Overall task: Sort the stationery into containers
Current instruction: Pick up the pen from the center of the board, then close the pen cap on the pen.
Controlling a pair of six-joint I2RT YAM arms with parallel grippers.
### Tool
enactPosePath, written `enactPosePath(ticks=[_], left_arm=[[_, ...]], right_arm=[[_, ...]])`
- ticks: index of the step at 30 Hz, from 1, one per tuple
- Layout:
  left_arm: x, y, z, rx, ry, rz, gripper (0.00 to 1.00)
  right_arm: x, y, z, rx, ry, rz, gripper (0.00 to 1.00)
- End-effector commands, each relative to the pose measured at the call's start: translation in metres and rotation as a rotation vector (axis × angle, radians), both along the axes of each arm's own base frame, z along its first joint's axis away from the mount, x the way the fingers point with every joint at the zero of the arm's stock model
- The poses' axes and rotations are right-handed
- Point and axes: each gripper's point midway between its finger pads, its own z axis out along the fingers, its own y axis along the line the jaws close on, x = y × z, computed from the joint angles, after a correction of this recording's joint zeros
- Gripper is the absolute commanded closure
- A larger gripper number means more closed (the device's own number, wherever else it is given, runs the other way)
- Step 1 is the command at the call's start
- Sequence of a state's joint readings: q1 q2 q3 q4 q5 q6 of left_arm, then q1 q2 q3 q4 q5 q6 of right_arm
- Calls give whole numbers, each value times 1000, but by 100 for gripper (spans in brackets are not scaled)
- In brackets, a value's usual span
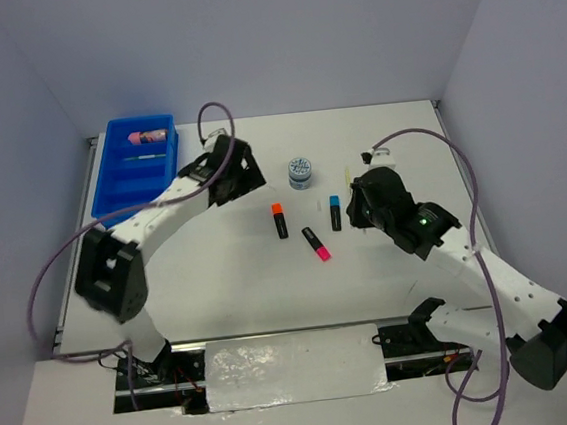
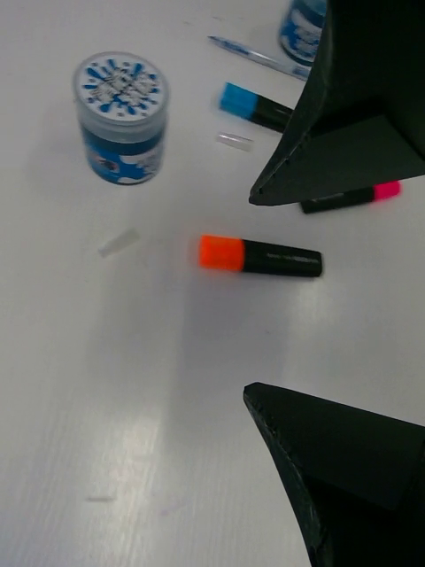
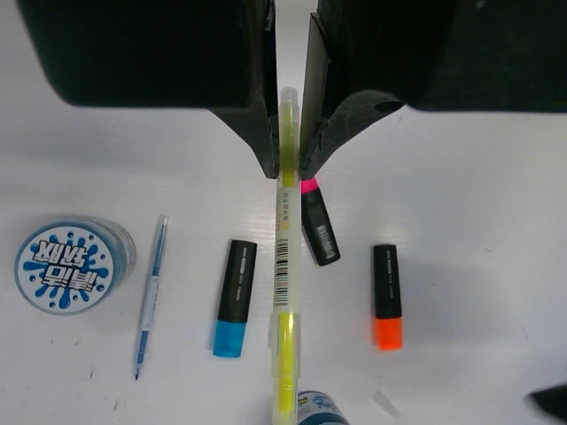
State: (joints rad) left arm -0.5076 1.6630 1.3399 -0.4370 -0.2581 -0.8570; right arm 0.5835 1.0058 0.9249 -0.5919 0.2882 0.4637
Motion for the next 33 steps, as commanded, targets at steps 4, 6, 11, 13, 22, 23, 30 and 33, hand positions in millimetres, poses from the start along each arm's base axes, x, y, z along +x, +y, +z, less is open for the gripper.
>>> enactPosePath(ticks=[4, 6, 11, 13, 22, 23, 30, 33], left_arm=[[60, -16, -28, 147, 62, 283, 11], [74, -27, -32, 161, 55, 305, 12], [88, -42, -37, 168, 28, 319, 18], [91, -47, -46, 194, 30, 294, 23], [99, -66, -84, 190, 70, 275, 24], [100, -66, -88, 195, 72, 276, 25], [106, -72, -97, 226, 59, 253, 34], [104, -72, -102, 250, 75, 244, 37]], right_arm=[[-25, -7, 8, 3, -39, 91, 100], [-32, -8, 5, -4, -34, 116, 100], [-41, -10, 11, 25, -83, 145, 100], [-43, -8, 13, 32, -95, 163, 100], [-50, 2, 14, 83, -120, 234, 100], [-52, 4, 14, 88, -121, 244, 100], [-62, 14, 21, 146, -149, 313, 100], [-65, 18, 26, 163, -164, 343, 100]])
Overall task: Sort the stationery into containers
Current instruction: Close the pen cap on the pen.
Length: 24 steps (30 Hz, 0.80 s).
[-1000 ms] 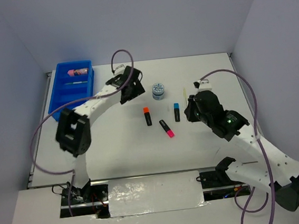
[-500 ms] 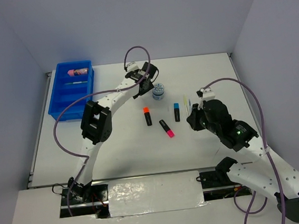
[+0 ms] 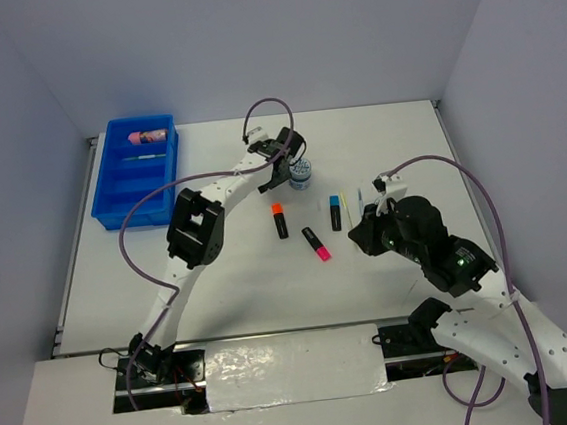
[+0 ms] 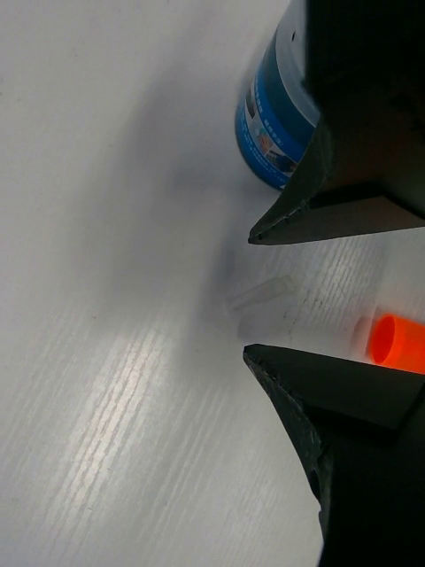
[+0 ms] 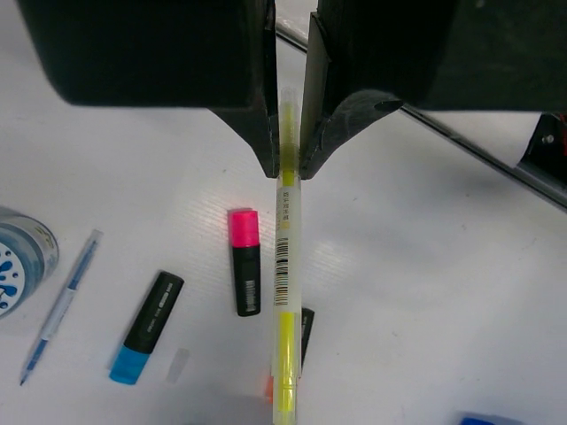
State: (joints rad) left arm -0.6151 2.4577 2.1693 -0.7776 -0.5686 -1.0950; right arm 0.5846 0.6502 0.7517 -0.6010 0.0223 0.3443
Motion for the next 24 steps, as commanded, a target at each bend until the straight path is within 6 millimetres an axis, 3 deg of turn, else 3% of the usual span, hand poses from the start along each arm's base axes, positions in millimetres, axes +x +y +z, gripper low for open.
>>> enactPosePath(ticks=[1, 6, 12, 15, 18, 20, 21, 24], left_arm=[[5, -2, 5, 42, -22, -9, 39], [0, 0, -5, 53, 5, -14, 46], [-6, 0, -17, 51, 38, -14, 45], [-9, 0, -25, 50, 52, -20, 55], [-10, -2, -31, 52, 64, -27, 55], [-11, -2, -36, 52, 77, -32, 65], [-13, -2, -39, 53, 85, -32, 75], [-17, -2, -41, 52, 96, -48, 89]], right_arm=[[0, 10, 14, 44, -60, 55, 100], [-2, 13, 19, 58, -73, 75, 100], [-2, 14, 21, 63, -82, 83, 100], [-4, 15, 23, 68, -86, 89, 100], [-3, 15, 24, 67, -89, 88, 100], [-4, 15, 24, 67, -90, 89, 100], [-4, 15, 23, 66, -88, 89, 100], [-4, 16, 22, 67, -84, 94, 100]])
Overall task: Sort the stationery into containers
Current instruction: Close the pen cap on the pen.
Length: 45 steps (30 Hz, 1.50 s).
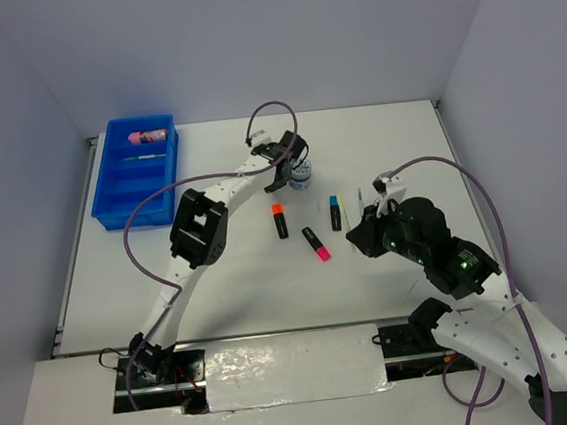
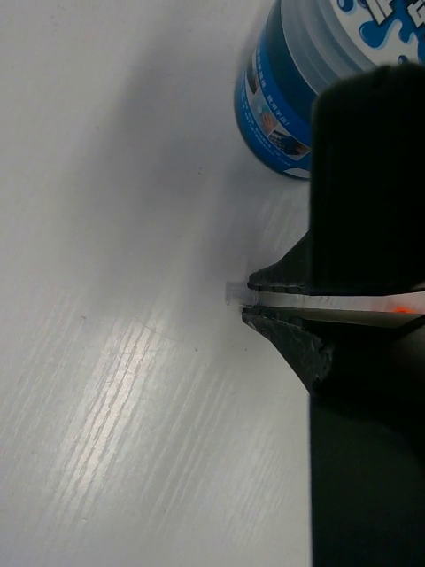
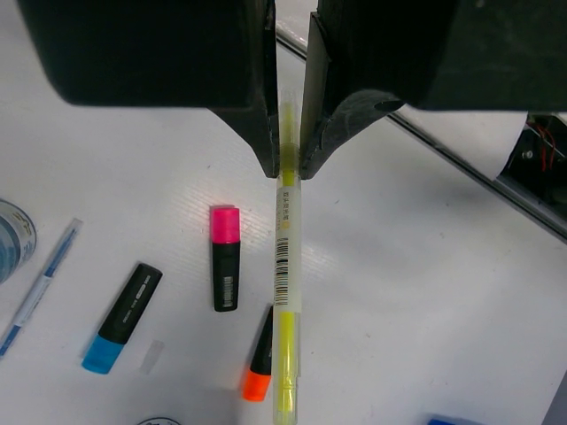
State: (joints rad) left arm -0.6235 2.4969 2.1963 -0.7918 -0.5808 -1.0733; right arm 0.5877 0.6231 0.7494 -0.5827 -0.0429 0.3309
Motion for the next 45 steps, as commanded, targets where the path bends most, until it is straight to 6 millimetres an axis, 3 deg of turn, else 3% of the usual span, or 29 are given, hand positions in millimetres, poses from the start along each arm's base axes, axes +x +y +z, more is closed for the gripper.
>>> enactPosePath(ticks=[1, 3, 7, 8, 9, 10, 11, 13, 14, 15, 16, 17, 18, 19, 20, 21, 22, 23, 25, 27, 28, 30, 31, 32, 33, 34, 39, 45], left_arm=[[-16, 0, -23, 8, 74, -31, 94], [-22, 2, -25, 11, 82, -46, 100], [-25, 2, 21, -58, -6, -78, 100], [-24, 1, 25, -77, -36, -99, 100], [-22, 0, 58, -116, -98, -106, 100], [-22, 0, 72, -133, -126, -112, 100], [-21, 0, 100, -162, -180, -133, 100], [-21, -1, 132, -182, -239, -181, 100], [-25, -1, 136, -198, -243, -218, 100], [-25, -6, 179, -261, -347, -254, 100], [-35, 0, 175, -252, -347, -294, 100], [-48, 0, 211, -317, -416, -338, 100], [-48, -5, 235, -377, -509, -365, 100], [-56, -3, 248, -414, -555, -395, 100], [-80, 6, 256, -455, -593, -431, 100], [-93, -1, 269, -523, -640, -504, 100], [-104, 1, 268, -570, -693, -538, 100], [-125, 8, 301, -627, -786, -578, 100], [-160, 14, 326, -727, -900, -671, 100], [-189, 12, 339, -805, -961, -773, 100], [-200, 15, 339, -832, -998, -799, 100], [-226, 22, 357, -884, -1069, -853, 100], [-238, 21, 349, -904, -1062, -897, 100], [-253, 28, 366, -924, -1136, -928, 100], [-260, 30, 368, -934, -1151, -939, 100], [-270, 34, 369, -947, -1166, -947, 100], [-286, 48, 373, -974, -1210, -927, 100], [-290, 56, 367, -1009, -1180, -873, 100]], right_arm=[[3, 7, 13, 31, -59, 29, 100], [2, 9, 12, 31, -53, 38, 100], [1, 12, 9, 40, -47, 56, 100], [1, 14, 8, 41, -45, 67, 100], [1, 15, 8, 42, -43, 68, 100], [1, 14, 7, 40, -40, 65, 100], [1, 14, 6, 46, -33, 57, 100], [0, 19, 10, 80, -39, 68, 100], [-2, 23, 7, 108, -25, 74, 100], [-7, 30, 9, 144, -17, 110, 100], [-8, 36, 12, 184, -32, 131, 100], [-11, 42, 14, 231, -21, 142, 100], [-20, 53, 16, 279, -7, 205, 100], [-20, 61, 32, 349, -64, 243, 100], [-25, 69, 24, 408, -18, 257, 100], [-29, 75, 26, 456, -22, 281, 100], [-29, 80, 32, 530, -49, 286, 100], [-38, 89, 35, 558, -54, 319, 100], [-36, 97, 43, 605, -103, 297, 100], [-50, 115, 42, 611, -89, 343, 100], [-52, 120, 53, 648, -114, 350, 100], [-69, 136, 56, 670, -111, 409, 100], [-72, 140, 66, 690, -138, 423, 100], [-71, 142, 68, 693, -150, 401, 100], [-83, 148, 71, 697, -147, 437, 100], [-81, 150, 75, 701, -167, 417, 100], [-89, 163, 76, 690, -167, 414, 100], [-86, 163, 90, 681, -214, 385, 100]])
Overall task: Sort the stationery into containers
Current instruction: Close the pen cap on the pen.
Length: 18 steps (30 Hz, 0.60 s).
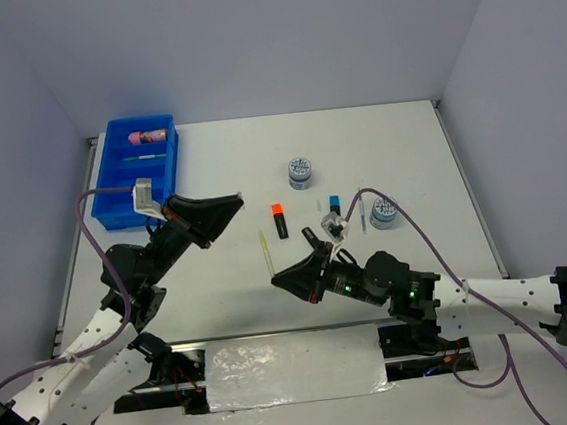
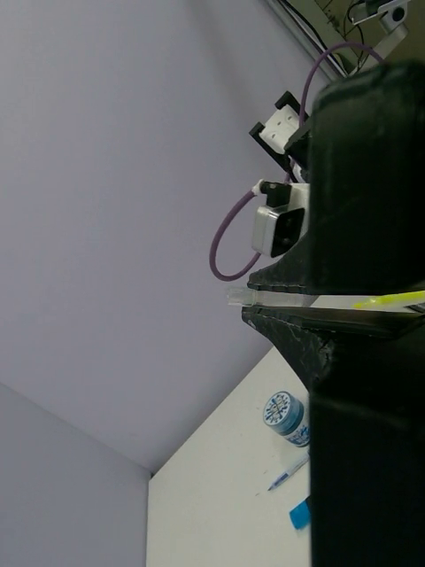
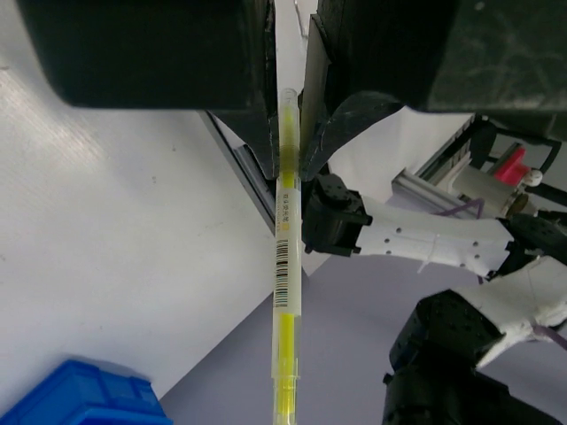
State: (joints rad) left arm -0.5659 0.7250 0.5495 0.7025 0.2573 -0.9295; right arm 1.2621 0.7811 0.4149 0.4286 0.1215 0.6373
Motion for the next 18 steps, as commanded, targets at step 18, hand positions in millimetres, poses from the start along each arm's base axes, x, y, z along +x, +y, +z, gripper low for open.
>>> enactPosePath(ticks=[18], left_arm=[[-7, 7, 9, -91, 5, 6, 100]], right_arm=[[12, 15, 67, 101, -103, -50, 100]])
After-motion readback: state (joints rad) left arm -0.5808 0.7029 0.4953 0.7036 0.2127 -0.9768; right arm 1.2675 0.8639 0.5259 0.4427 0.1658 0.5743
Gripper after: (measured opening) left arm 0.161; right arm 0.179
